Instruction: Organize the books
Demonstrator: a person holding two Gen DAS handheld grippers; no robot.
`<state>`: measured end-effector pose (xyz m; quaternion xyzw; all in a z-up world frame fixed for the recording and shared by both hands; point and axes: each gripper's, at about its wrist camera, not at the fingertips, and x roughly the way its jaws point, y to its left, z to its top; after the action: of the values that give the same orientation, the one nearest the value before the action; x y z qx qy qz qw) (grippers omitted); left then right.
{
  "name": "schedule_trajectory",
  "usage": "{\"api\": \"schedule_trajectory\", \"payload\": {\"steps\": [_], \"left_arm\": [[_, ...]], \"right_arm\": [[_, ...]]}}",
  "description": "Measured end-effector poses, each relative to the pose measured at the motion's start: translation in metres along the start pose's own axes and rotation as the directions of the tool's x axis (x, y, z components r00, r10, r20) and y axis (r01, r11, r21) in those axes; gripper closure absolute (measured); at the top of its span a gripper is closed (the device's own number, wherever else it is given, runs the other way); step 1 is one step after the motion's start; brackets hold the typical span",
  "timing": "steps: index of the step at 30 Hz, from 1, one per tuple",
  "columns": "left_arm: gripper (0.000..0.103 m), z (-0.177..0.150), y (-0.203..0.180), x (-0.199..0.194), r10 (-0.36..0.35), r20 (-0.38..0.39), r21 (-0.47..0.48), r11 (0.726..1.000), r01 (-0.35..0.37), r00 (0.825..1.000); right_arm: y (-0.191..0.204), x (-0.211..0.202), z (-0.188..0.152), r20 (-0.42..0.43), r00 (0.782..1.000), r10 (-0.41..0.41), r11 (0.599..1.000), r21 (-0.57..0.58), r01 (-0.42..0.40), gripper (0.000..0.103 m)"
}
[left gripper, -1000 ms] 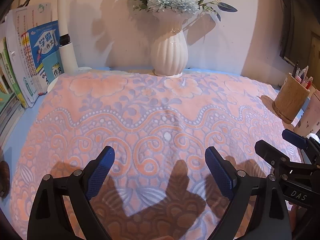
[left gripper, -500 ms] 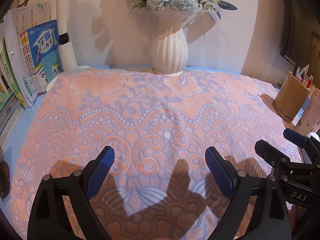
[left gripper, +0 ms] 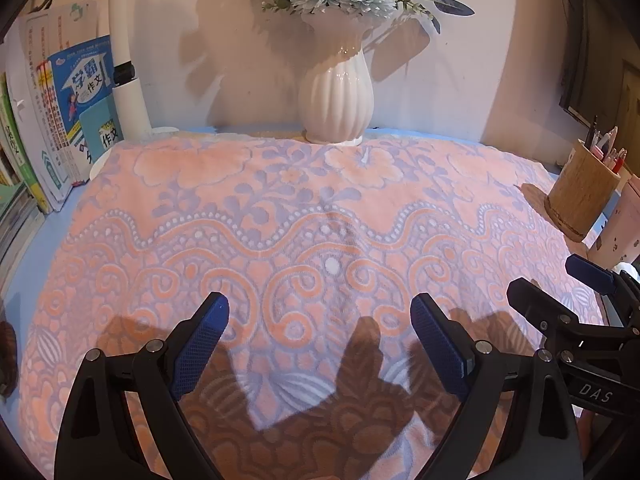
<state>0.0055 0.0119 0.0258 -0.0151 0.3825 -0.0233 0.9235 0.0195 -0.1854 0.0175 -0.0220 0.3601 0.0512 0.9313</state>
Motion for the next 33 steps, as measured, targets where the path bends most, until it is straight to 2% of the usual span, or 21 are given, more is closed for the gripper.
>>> {"api": "schedule_trajectory", "payload": {"steps": [33], "left_arm": [[0.011, -0.0008, -0.0037, 0.0028, -0.015, -0.016, 0.019, 1.0, 0.015, 1.0]], "right_arm": [[0.0007, 0.003, -0.0015, -0.011, 1.0, 0.001, 1.0, -0.004, -0.001, 0.005]]}}
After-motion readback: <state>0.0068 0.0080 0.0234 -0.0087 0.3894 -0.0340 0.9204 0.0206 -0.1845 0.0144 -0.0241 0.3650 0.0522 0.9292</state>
